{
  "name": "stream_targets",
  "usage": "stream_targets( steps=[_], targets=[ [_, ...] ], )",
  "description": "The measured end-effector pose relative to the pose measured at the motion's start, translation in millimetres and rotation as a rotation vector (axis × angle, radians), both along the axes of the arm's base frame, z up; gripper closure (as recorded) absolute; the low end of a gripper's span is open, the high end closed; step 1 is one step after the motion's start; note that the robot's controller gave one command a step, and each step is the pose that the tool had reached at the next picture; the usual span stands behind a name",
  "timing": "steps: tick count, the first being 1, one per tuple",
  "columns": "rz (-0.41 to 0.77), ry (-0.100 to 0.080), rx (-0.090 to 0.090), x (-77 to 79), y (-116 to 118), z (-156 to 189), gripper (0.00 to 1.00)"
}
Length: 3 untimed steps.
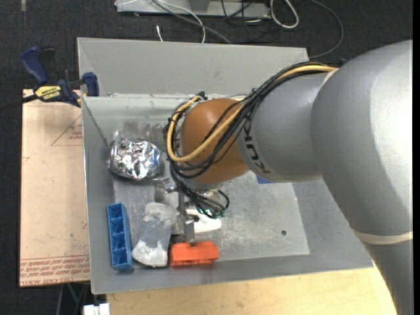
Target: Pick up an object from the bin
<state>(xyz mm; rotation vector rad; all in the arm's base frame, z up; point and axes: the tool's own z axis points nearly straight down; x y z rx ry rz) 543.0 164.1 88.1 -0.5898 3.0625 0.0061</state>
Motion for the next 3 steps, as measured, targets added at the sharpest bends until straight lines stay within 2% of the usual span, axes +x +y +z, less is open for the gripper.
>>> stream_targets(
  steps=[1,2,3],
  targets=[
    [-0.311,0.003,0.006,3.8,-7,-2,0.00],
    [-0.157,-0.001,0.005,-4.2,-8,25,0.00],
    [-0.322,0.005,0.006,-1.3,-29,-18,0.00]
  ],
)
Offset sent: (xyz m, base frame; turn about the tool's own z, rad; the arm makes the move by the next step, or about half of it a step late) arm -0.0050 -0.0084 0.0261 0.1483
